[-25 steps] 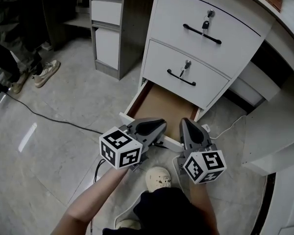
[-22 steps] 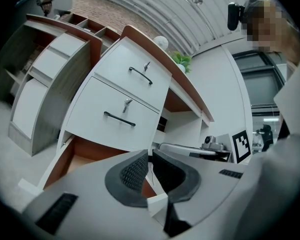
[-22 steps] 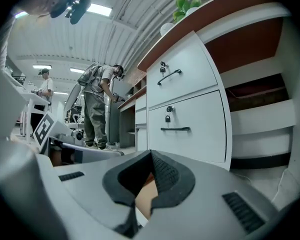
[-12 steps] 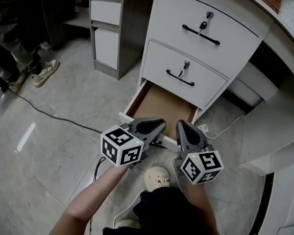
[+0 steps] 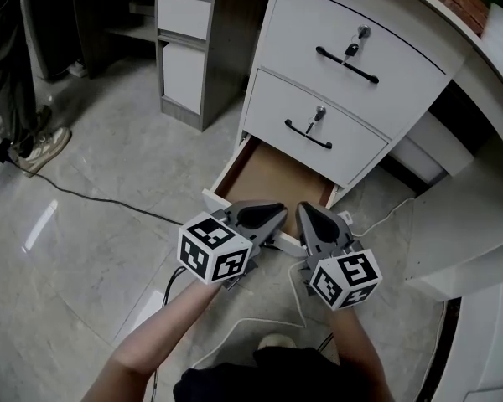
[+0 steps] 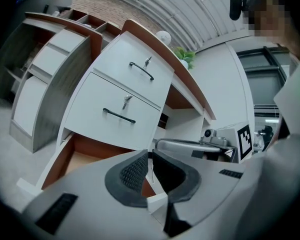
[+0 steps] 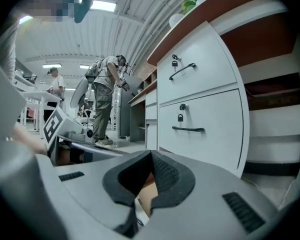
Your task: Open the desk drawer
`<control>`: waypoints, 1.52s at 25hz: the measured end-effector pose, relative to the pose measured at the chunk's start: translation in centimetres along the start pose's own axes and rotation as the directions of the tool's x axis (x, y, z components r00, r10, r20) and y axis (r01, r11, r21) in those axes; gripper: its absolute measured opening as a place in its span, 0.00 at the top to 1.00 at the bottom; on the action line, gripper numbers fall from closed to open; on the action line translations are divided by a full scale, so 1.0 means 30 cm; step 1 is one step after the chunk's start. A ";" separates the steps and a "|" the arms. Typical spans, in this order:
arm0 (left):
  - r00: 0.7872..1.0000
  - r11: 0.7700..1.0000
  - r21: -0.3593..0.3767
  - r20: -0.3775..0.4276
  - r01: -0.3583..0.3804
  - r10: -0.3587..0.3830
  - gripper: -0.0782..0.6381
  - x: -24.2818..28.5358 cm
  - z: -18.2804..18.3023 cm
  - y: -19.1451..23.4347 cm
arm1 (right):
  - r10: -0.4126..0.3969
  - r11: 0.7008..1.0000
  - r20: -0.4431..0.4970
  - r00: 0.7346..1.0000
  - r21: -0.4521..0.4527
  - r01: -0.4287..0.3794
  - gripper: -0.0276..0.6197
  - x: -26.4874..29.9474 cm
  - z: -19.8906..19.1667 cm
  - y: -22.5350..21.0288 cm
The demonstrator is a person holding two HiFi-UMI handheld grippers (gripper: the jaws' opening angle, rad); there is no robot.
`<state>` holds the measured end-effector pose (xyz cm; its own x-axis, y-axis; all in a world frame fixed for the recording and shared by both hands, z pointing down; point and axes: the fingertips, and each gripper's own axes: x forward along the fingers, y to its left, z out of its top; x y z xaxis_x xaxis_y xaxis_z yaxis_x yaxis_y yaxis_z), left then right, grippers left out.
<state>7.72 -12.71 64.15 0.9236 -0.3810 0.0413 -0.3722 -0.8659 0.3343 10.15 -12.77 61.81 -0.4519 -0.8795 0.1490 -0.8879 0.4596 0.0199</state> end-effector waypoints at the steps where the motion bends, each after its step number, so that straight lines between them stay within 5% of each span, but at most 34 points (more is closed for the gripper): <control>1: 1.000 1.000 0.007 -0.001 0.004 -0.004 0.84 0.007 0.004 0.000 | 0.022 0.999 0.008 1.000 -0.027 -0.022 0.93 0.006 0.009 0.010; 7: 0.999 0.999 0.033 0.037 -0.002 0.001 0.84 0.051 0.024 0.029 | 0.108 0.988 0.052 0.993 -0.114 -0.102 0.93 0.025 0.004 0.029; 17: 0.998 0.998 -0.057 0.057 -0.019 0.022 0.84 0.136 0.021 0.099 | 0.093 0.995 0.140 0.986 -0.061 -0.085 0.93 0.033 0.004 -0.092; 22: 0.996 0.996 -0.045 0.030 -0.083 0.085 0.84 0.139 0.107 0.081 | 0.100 0.995 0.169 0.981 -0.034 -0.095 0.93 0.005 0.158 -0.078; 38: 0.983 0.935 -0.311 0.016 -0.171 0.185 0.84 -0.010 0.525 -0.066 | 0.075 0.993 0.079 0.994 0.089 -0.082 0.93 -0.058 0.594 0.032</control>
<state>6.72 -15.99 48.64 0.8374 -0.5396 0.0873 -0.4770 -0.6434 0.5987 8.56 -12.98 43.95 -0.5225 -0.8496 0.0720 -0.8521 0.5173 -0.0799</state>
